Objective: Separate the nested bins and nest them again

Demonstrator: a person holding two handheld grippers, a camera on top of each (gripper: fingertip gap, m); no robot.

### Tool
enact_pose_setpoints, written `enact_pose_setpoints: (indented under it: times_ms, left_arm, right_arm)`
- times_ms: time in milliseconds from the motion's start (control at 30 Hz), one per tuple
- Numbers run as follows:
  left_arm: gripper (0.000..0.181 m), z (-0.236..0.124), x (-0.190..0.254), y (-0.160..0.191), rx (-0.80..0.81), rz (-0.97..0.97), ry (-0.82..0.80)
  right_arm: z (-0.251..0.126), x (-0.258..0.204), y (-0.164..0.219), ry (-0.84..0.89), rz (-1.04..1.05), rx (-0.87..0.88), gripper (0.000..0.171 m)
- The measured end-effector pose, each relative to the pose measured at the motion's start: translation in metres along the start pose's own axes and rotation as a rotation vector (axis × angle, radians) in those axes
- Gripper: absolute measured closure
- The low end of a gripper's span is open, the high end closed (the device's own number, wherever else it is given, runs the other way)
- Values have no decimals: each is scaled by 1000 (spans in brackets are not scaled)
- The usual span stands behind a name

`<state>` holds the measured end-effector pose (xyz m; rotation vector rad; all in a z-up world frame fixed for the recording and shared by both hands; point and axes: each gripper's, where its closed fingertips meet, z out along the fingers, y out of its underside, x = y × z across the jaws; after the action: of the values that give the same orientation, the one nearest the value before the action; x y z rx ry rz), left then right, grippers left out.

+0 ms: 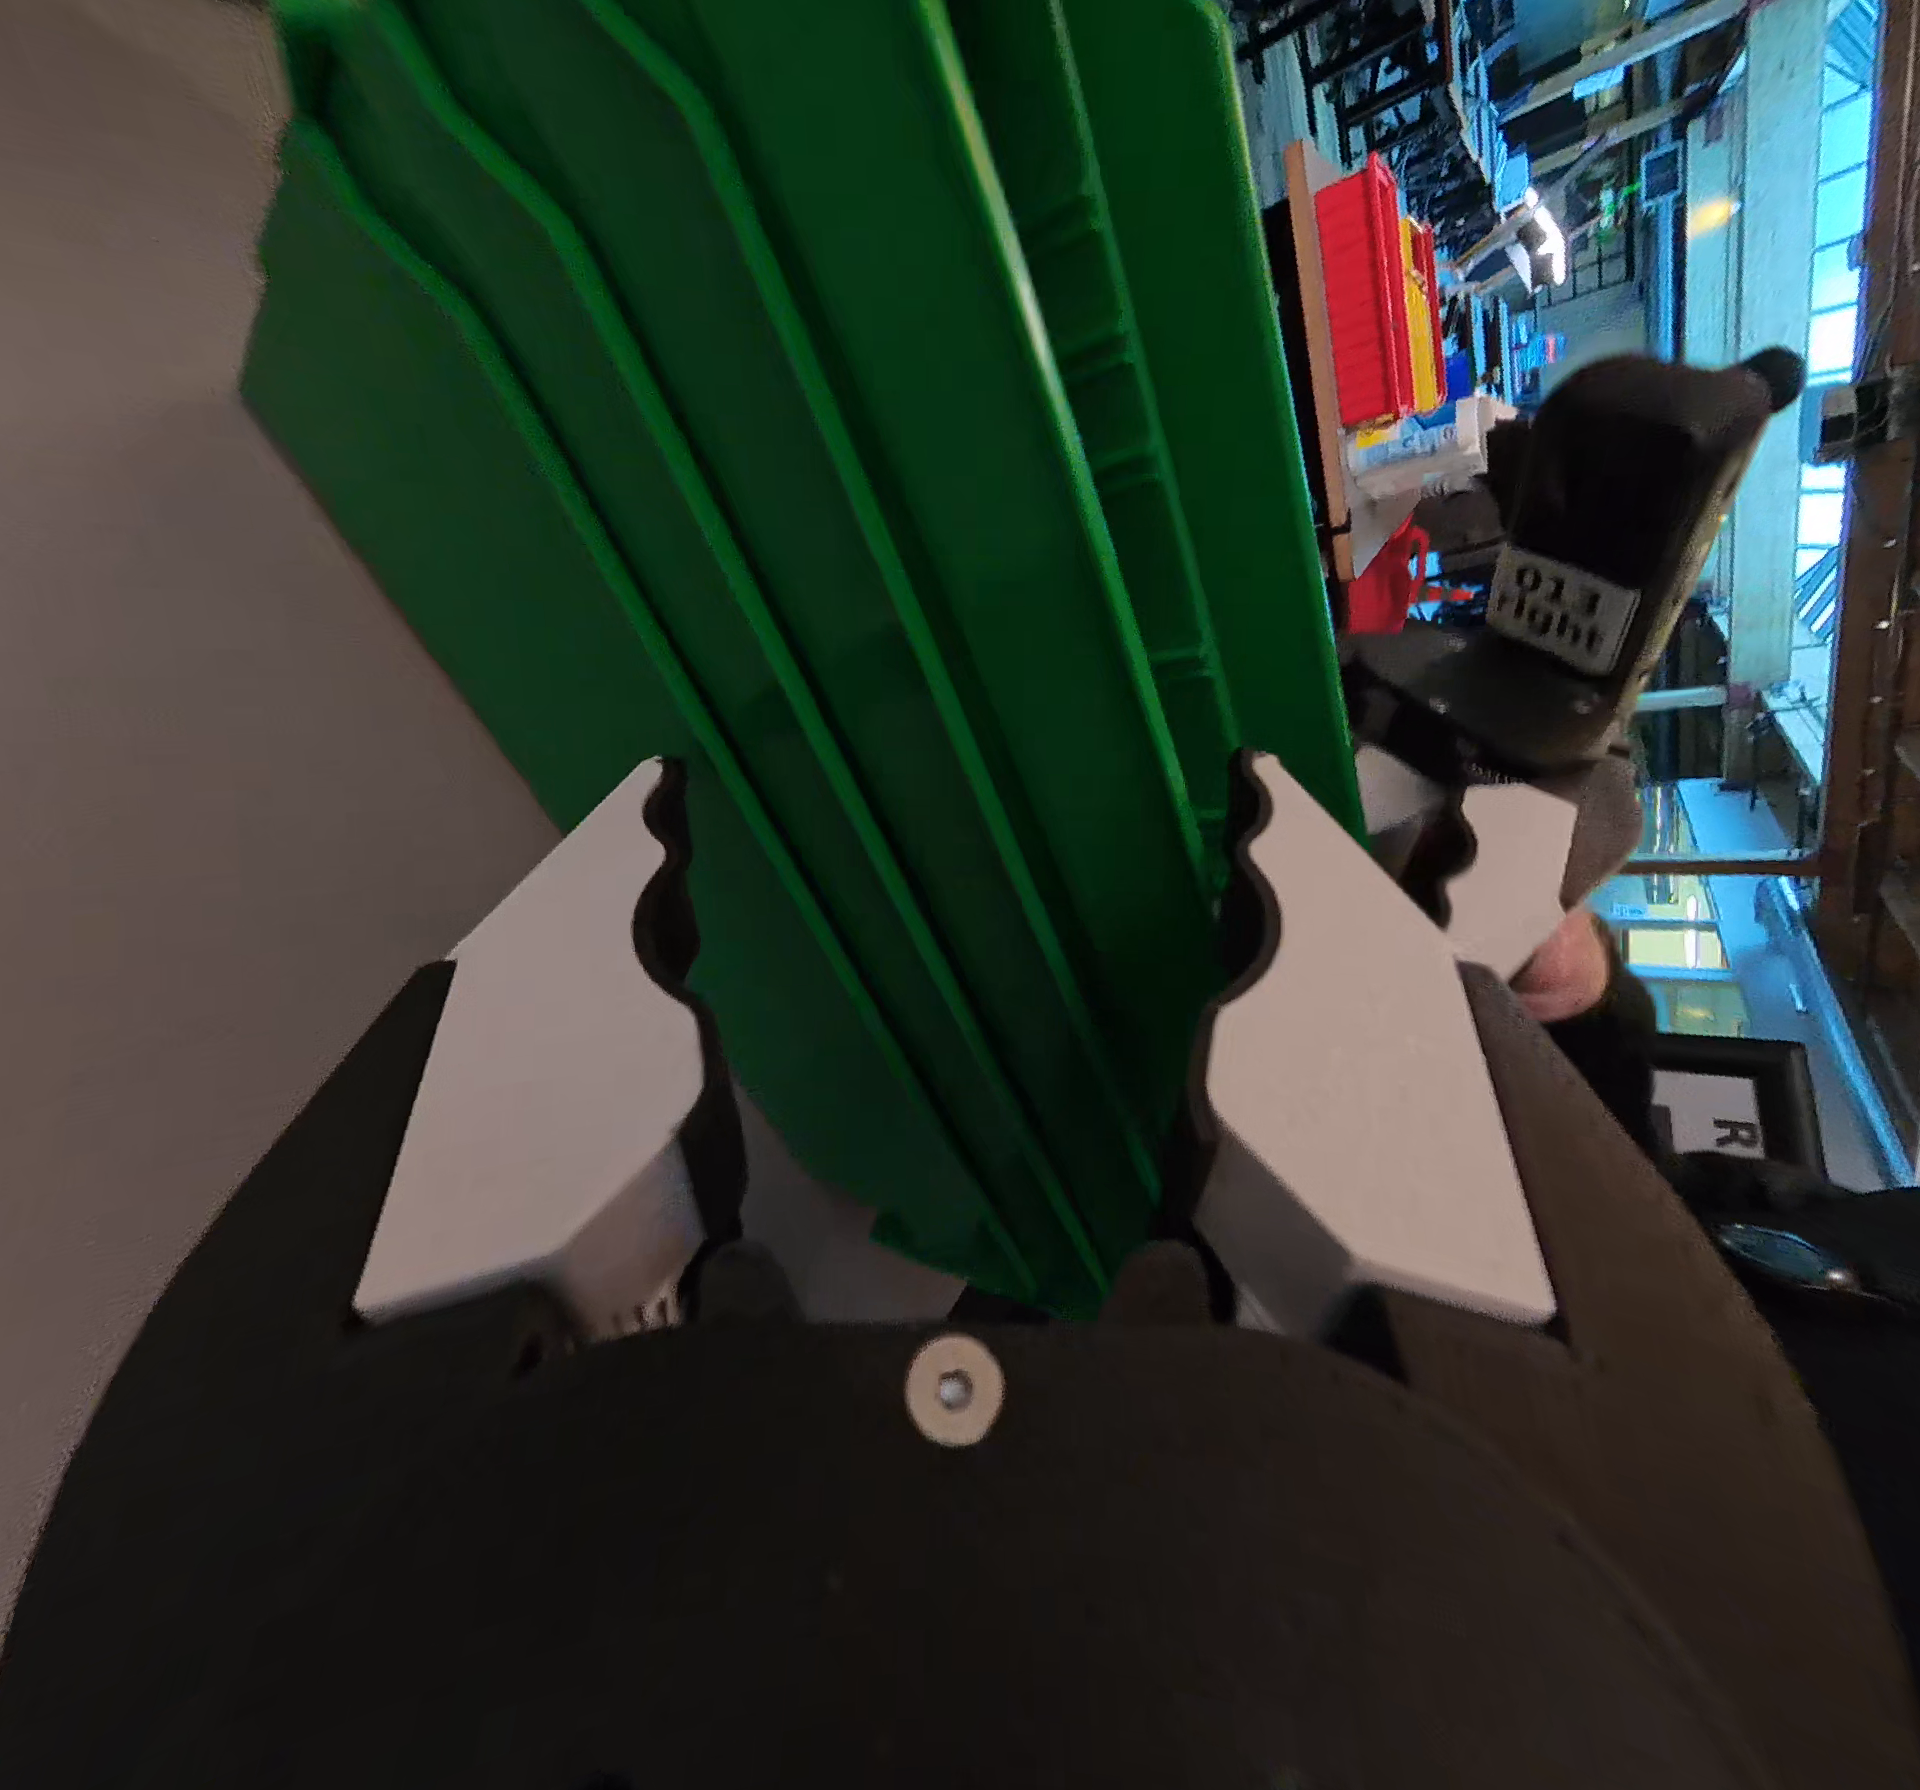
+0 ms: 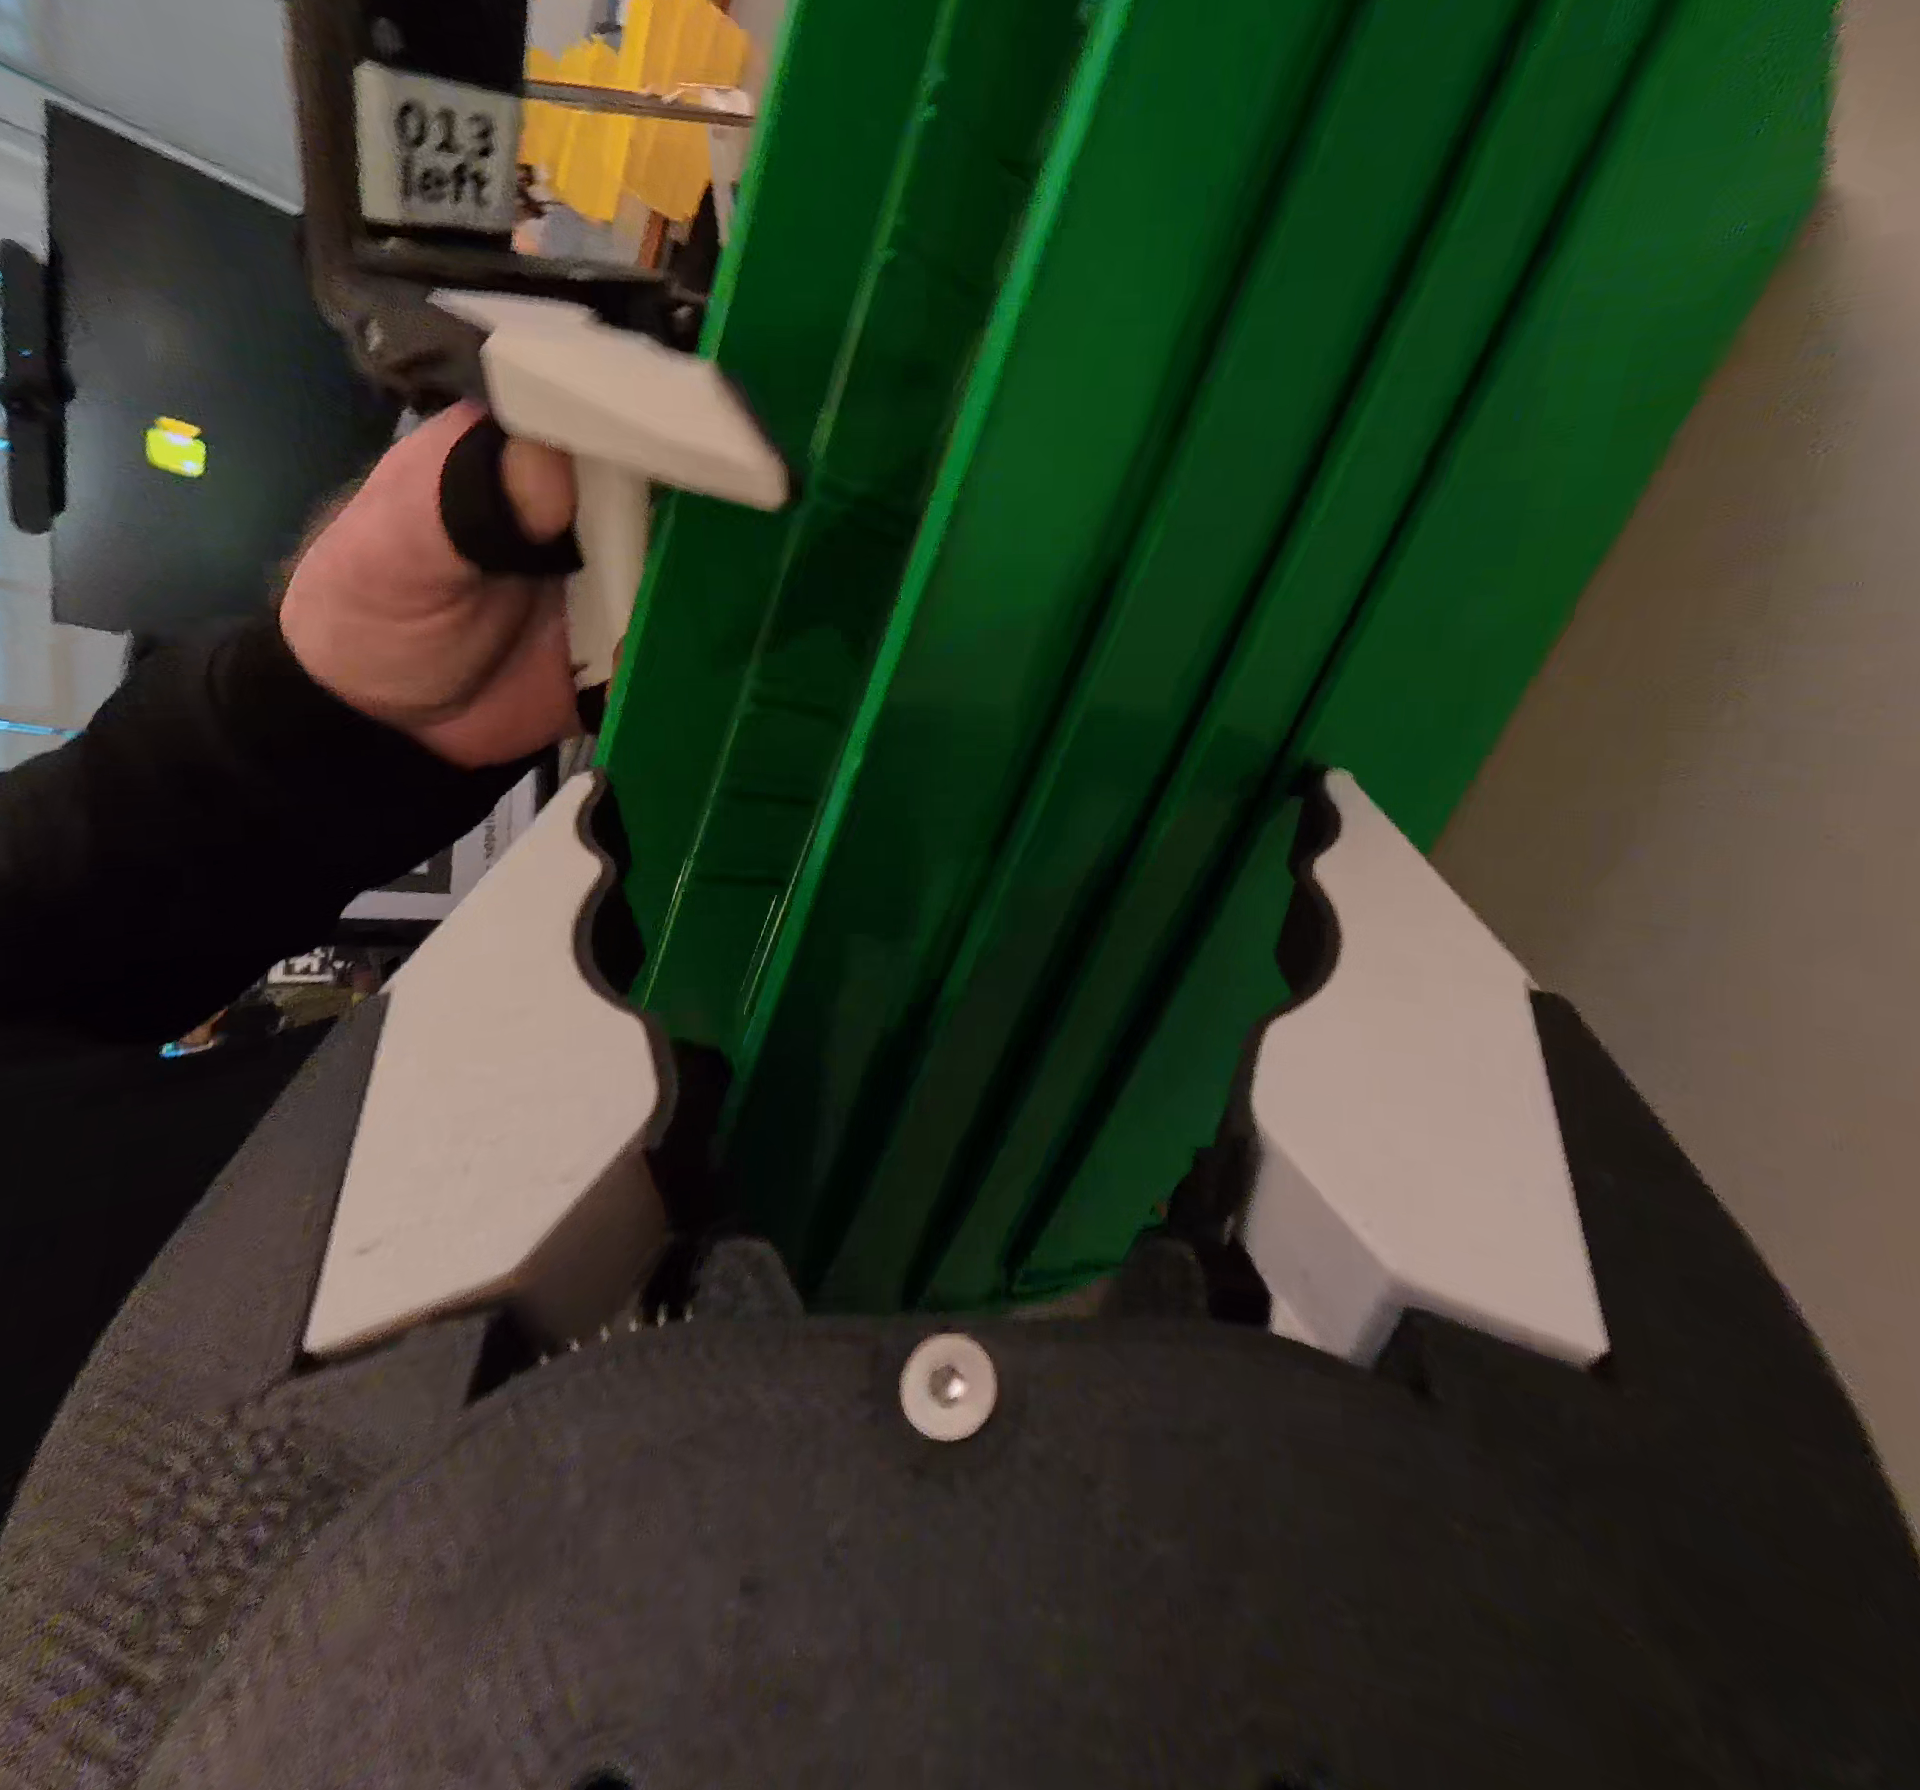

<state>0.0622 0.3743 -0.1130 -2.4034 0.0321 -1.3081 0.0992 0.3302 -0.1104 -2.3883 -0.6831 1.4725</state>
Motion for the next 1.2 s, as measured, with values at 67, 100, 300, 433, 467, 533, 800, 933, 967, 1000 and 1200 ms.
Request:
enact_pose_setpoints:
  times_ms: [67, 100, 300, 433, 467, 533, 800, 933, 967, 1000, 1200]
  left_arm:
    - [83, -9, -2, -4, -8, -2, 10]
    - [82, -13, 5, -6, -13, 7, 49]
    - [73, -12, 11, 12, -119, 18, 84]
    - [70, -1, 3, 26, -134, -5, 85]
    - [67, -1, 2, 25, -128, -9, 92]
    - [67, -2, 1, 25, -123, -11, 102]
    - [71, -10, -1, 24, -168, 18, 82]
    - [71, -26, -11, 24, -173, 11, 65]
    - [71, -31, -15, 23, -168, 5, 59]
    - [71, -37, -19, 23, -165, 0, 54]
    - [72, -79, -47, 19, -152, -13, 9]
  right_arm:
    - [1, -6, 1, -43, 15, 20, 42]
    - [-2, -5, -1, -55, 30, 36, 46]
    - [-14, 20, 1, -67, 56, 55, 40]
    - [-6, 12, 3, -135, 58, 20, 47]
    - [-4, 9, 3, -163, 72, 20, 50]
    - [-1, 6, 3, -204, 89, 31, 53]
    - [9, 0, 5, -217, 64, -11, 51]
    - [25, -8, 2, -220, 52, -34, 51]
    - [31, -11, 1, -222, 51, -36, 50]
    - [37, -14, 0, -225, 47, -43, 50]
    - [85, -37, -9, -232, 9, -88, 42]
